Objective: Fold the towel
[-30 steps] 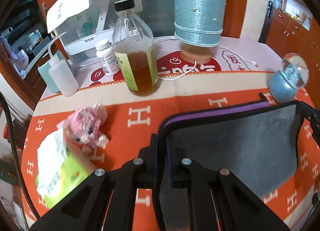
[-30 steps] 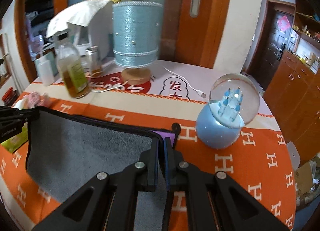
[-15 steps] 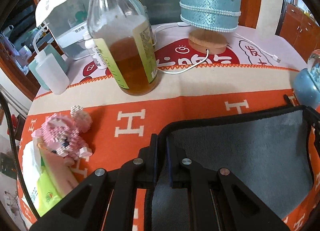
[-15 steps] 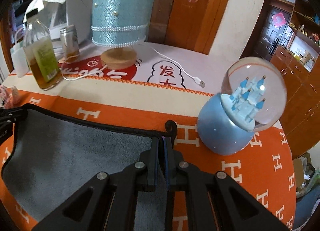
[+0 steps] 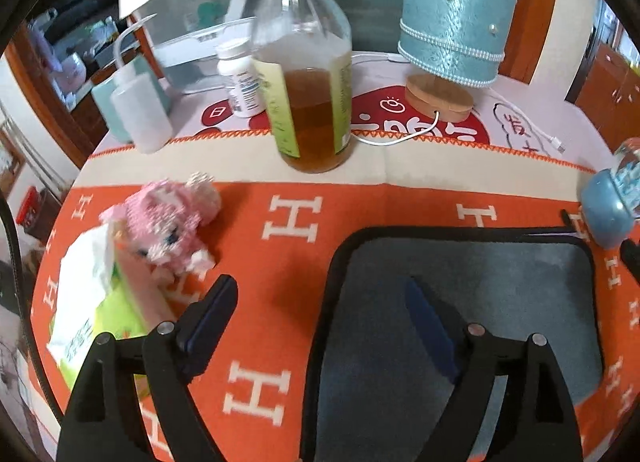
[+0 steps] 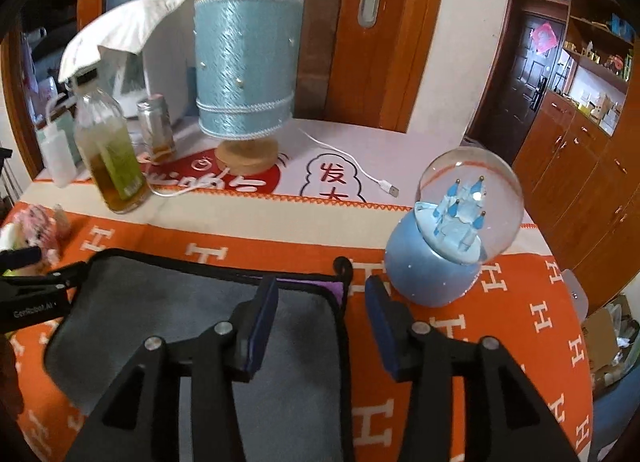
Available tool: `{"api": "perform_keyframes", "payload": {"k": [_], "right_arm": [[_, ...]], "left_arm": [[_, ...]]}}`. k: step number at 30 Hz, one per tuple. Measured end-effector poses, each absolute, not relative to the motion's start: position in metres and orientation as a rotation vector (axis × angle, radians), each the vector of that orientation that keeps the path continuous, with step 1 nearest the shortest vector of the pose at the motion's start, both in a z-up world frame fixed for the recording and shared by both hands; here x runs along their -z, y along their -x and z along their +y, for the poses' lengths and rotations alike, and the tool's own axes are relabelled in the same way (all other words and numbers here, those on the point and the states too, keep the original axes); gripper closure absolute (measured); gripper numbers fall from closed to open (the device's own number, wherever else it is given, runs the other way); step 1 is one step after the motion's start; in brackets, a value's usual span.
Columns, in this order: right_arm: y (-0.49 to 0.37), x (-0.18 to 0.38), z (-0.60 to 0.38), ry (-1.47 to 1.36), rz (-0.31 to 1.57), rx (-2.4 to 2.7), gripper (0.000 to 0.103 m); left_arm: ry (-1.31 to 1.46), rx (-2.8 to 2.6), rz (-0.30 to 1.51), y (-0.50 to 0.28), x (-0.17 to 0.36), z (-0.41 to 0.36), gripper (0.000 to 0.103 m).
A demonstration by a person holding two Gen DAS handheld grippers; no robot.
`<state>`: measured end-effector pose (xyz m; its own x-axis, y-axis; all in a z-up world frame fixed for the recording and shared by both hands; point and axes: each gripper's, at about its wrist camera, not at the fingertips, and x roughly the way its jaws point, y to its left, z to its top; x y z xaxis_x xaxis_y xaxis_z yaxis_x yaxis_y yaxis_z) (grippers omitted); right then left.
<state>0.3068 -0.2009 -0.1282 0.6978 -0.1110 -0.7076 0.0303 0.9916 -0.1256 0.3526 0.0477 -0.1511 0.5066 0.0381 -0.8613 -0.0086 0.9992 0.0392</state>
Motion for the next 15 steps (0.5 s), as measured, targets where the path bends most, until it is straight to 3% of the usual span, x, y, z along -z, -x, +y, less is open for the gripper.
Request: {"api": "perform_keyframes", "payload": {"k": [4,15], "right_arm": [[-0.290,0.119,-0.191,0.093,0.802,0.063,0.058],[-0.247,0.099,-0.162,0.087,0.802,0.008,0.057]], "left_arm": [[0.006,-0.012,1.008,-0.331,0.135,0.058,0.011],[0.017,0.035,0.976,-0.272,0.101,0.071,0.010]]}}
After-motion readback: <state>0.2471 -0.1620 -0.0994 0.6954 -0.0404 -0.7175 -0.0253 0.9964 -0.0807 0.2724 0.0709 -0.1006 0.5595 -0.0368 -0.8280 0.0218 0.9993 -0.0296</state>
